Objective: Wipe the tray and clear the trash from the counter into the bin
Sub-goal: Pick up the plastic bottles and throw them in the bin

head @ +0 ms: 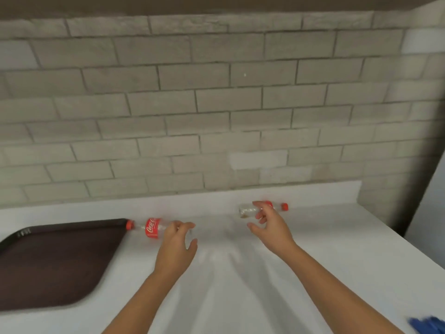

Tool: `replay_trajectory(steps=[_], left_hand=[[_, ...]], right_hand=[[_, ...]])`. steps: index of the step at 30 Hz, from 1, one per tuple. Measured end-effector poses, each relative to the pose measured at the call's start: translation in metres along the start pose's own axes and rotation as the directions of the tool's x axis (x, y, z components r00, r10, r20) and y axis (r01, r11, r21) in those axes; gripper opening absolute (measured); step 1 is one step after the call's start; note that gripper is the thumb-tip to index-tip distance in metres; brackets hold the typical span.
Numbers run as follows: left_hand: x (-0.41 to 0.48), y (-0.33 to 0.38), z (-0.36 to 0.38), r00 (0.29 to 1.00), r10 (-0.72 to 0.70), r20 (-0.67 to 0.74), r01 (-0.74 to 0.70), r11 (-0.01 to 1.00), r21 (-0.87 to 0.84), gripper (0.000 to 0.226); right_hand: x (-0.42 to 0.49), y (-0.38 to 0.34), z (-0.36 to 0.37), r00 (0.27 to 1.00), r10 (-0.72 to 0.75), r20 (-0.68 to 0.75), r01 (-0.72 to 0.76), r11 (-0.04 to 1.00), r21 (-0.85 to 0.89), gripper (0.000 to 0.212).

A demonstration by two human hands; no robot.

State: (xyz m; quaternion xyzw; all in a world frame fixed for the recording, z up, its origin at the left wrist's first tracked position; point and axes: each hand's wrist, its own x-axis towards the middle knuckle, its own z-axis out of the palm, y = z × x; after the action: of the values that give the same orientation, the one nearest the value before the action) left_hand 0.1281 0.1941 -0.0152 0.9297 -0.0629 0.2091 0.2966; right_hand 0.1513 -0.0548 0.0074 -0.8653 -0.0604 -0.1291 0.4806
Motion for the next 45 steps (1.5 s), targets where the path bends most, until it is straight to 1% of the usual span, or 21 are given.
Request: replay_trajectory(steps=[3,5,7,9,12,14,16,18,20,22,24,26,28,30,33,36,38,40,41,43,45], left_hand=[[0.031,-0.042,-0.002,0.994,-0.036,0.1,0.019,0.986,0.164,0.044],[0.054,-0.062,-0.006,0.986,-0.053,0.159,0.002,0.951,0.309,0.05],[0.08,-0.074,-0.011,0.965,-0.114,0.238,-0.01,0.886,0.464,0.055],[0.105,-0.084,-0.013,0.945,-0.145,0.292,-0.055,0.813,0.58,0.062],[0.132,-0.103,-0.008,0.928,-0.135,0.348,-0.157,0.704,0.693,0.07],[0.144,-0.118,-0.002,0.907,-0.133,0.399,-0.239,0.618,0.749,0.071],[0.151,-0.128,0.005,0.874,-0.168,0.456,-0.293,0.566,0.771,0.076],[0.151,-0.136,0.014,0.832,-0.22,0.509,-0.327,0.547,0.771,0.077],[0.15,-0.143,0.024,0.802,-0.236,0.548,-0.363,0.537,0.762,0.064],[0.148,-0.145,0.031,0.797,-0.229,0.559,-0.363,0.559,0.746,0.054],[0.147,-0.141,0.033,0.802,-0.209,0.56,-0.35,0.595,0.724,0.054],[0.145,-0.131,0.033,0.81,-0.186,0.556,-0.328,0.643,0.692,0.061],[0.14,-0.113,0.03,0.823,-0.168,0.543,-0.261,0.737,0.624,0.068],[0.13,-0.09,0.025,0.854,-0.134,0.502,-0.17,0.841,0.513,0.072],[0.106,-0.043,0.013,0.897,-0.106,0.429,-0.061,0.932,0.358,0.076],[0.072,0.011,0.004,0.93,-0.06,0.364,-0.044,0.961,0.271,0.085],[0.049,0.048,0.0,0.945,-0.035,0.327,0.001,0.995,0.103,0.078],[0.023,0.088,-0.001,0.941,-0.049,0.335,0.094,0.988,-0.12,0.068],[0.009,0.112,0.0,0.927,-0.059,0.371,0.152,0.962,-0.226,0.065],[-0.022,0.158,0.007,0.878,-0.048,0.476,0.28,0.858,-0.431,0.069],[-0.058,0.206,0.016,0.818,0.018,0.575,0.369,0.751,-0.548,0.082]], right_hand=[[0.037,0.011,0.015,0.993,0.02,0.113,0.014,0.955,-0.295,0.057],[0.059,0.018,0.026,0.964,0.072,0.257,0.079,0.843,-0.533,0.061],[0.079,0.025,0.035,0.934,0.129,0.332,0.132,0.74,-0.659,0.061],[0.098,0.035,0.042,0.947,0.144,0.286,0.132,0.638,-0.758,0.054],[0.122,0.05,0.044,0.977,0.138,0.163,0.095,0.399,-0.912,0.048],[0.136,0.06,0.042,0.978,0.17,0.119,0.067,0.285,-0.956,0.048],[0.148,0.072,0.04,0.971,0.222,0.095,0.049,0.206,-0.977,0.051],[0.155,0.087,0.039,0.963,0.257,0.087,0.042,0.176,-0.983,0.049],[0.158,0.099,0.036,0.957,0.266,0.12,0.07,0.188,-0.98,0.046],[0.157,0.103,0.031,0.946,0.261,0.193,0.132,0.233,-0.963,0.044],[0.151,0.103,0.026,0.925,0.257,0.278,0.197,0.299,-0.934,0.046],[0.14,0.102,0.023,0.904,0.277,0.327,0.202,0.396,-0.896,0.054],[0.118,0.099,0.022,0.891,0.293,0.347,0.151,0.529,-0.835,0.062],[0.086,0.092,0.022,0.887,0.317,0.335,0.053,0.651,-0.757,0.067],[0.029,0.084,0.02,0.904,0.335,0.266,-0.056,0.709,-0.703,0.075],[-0.033,0.076,0.009,0.902,0.37,0.223,-0.14,0.74,-0.658,0.079],[-0.068,0.068,-0.01,0.911,0.372,0.178,-0.204,0.781,-0.591,0.077],[-0.101,0.059,-0.044,0.929,0.36,0.086,-0.277,0.83,-0.483,0.076],[-0.119,0.055,-0.065,0.937,0.349,0.025,-0.306,0.853,-0.423,0.075],[-0.157,0.051,-0.111,0.94,0.33,-0.09,-0.341,0.884,-0.321,0.072],[-0.198,0.051,-0.157,0.93,0.316,-0.188,-0.354,0.909,-0.222,0.07]])
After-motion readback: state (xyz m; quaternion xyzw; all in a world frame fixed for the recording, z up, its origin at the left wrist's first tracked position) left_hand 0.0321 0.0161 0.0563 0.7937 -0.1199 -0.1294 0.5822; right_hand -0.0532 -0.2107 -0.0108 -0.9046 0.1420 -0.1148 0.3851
